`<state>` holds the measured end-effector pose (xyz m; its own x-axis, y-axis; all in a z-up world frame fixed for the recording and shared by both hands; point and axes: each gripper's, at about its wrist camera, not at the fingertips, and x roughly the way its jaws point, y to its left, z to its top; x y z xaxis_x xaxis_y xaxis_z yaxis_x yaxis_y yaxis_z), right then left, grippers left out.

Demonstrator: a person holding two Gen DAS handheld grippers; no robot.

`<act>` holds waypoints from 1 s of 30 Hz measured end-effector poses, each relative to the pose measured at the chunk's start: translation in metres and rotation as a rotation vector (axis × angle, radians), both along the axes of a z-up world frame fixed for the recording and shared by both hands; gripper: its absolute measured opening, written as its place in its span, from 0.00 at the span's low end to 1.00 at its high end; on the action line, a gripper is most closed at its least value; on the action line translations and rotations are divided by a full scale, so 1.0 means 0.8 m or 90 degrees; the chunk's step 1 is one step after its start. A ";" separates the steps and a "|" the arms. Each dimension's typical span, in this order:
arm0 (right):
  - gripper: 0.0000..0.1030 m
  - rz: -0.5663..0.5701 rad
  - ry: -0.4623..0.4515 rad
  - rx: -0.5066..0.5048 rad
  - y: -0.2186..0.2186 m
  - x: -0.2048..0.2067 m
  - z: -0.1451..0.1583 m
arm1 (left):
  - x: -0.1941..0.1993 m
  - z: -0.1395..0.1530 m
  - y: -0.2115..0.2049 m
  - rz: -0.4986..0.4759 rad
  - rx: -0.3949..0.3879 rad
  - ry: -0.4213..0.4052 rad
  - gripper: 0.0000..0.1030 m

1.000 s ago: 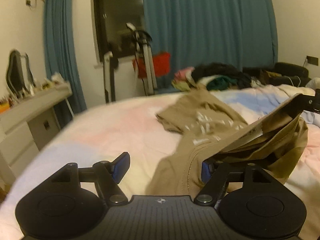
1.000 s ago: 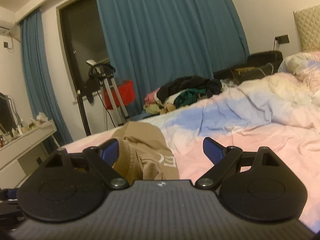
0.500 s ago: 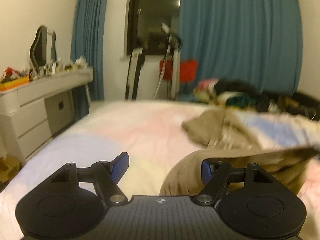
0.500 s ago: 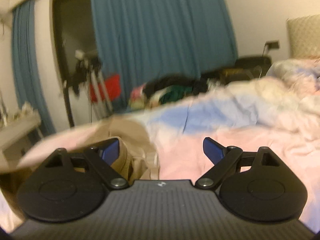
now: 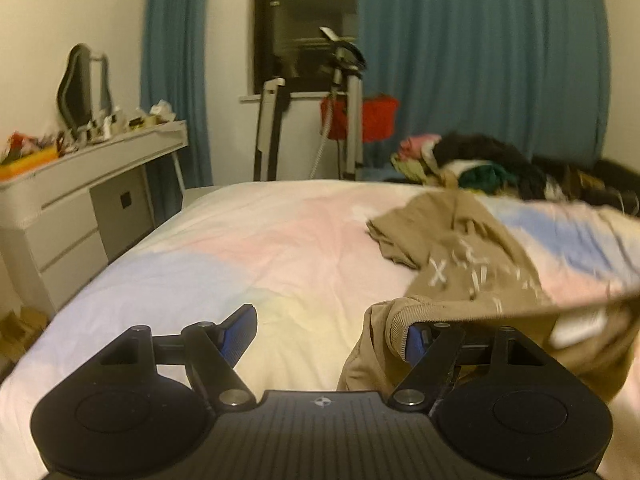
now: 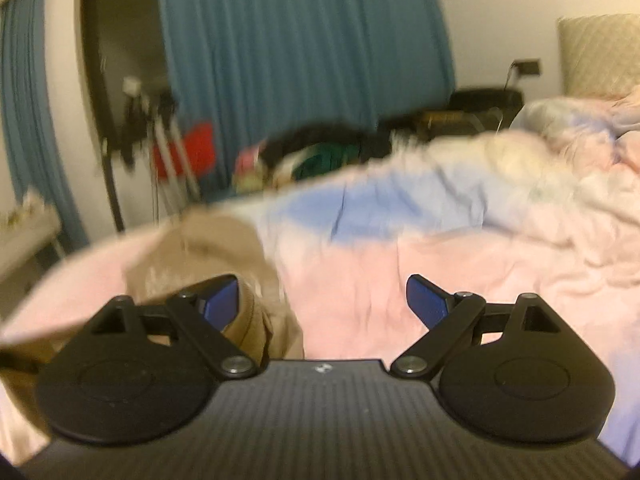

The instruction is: Fold clothes

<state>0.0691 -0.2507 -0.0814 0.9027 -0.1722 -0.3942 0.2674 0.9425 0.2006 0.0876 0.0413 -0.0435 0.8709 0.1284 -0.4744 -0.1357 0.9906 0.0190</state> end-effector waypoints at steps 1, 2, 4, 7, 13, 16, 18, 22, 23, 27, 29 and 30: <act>0.87 0.013 0.023 -0.005 0.004 0.004 -0.005 | 0.002 0.003 0.002 0.009 -0.005 -0.002 0.73; 0.87 0.025 0.044 -0.013 0.008 0.007 -0.009 | 0.003 0.005 0.005 0.016 -0.013 -0.004 0.73; 0.87 0.041 0.080 -0.033 0.017 0.007 -0.015 | 0.001 0.009 0.011 0.025 -0.029 -0.007 0.73; 0.87 0.056 0.113 -0.055 0.022 0.004 -0.022 | -0.005 0.015 0.017 0.029 -0.041 -0.010 0.73; 0.87 0.042 0.115 -0.049 0.012 -0.004 -0.029 | -0.008 0.013 0.012 0.014 -0.028 -0.010 0.73; 0.87 0.041 0.111 -0.085 0.018 -0.005 -0.030 | -0.006 0.010 0.009 0.014 -0.020 -0.011 0.73; 0.78 0.047 0.113 -0.083 0.021 -0.006 -0.028 | -0.004 0.009 0.009 0.016 -0.018 -0.010 0.73; 0.56 0.061 0.098 -0.096 0.031 -0.008 -0.019 | -0.001 0.007 0.010 0.018 -0.025 -0.011 0.73; 0.46 0.061 0.087 -0.107 0.036 -0.009 -0.017 | -0.002 0.008 0.010 0.017 -0.027 -0.014 0.73; 0.25 0.061 0.042 -0.132 0.049 -0.018 -0.006 | -0.007 0.013 0.008 0.015 -0.035 -0.034 0.73; 0.20 0.056 0.021 -0.110 0.046 -0.025 0.002 | -0.012 0.017 0.009 0.013 -0.042 -0.046 0.73; 0.19 0.052 0.012 -0.100 0.044 -0.028 0.006 | -0.015 0.019 0.009 0.012 -0.046 -0.052 0.73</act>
<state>0.0471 -0.2151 -0.0767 0.9090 -0.1592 -0.3851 0.1907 0.9806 0.0447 0.0758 0.0488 -0.0283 0.9051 0.1138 -0.4098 -0.1528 0.9862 -0.0637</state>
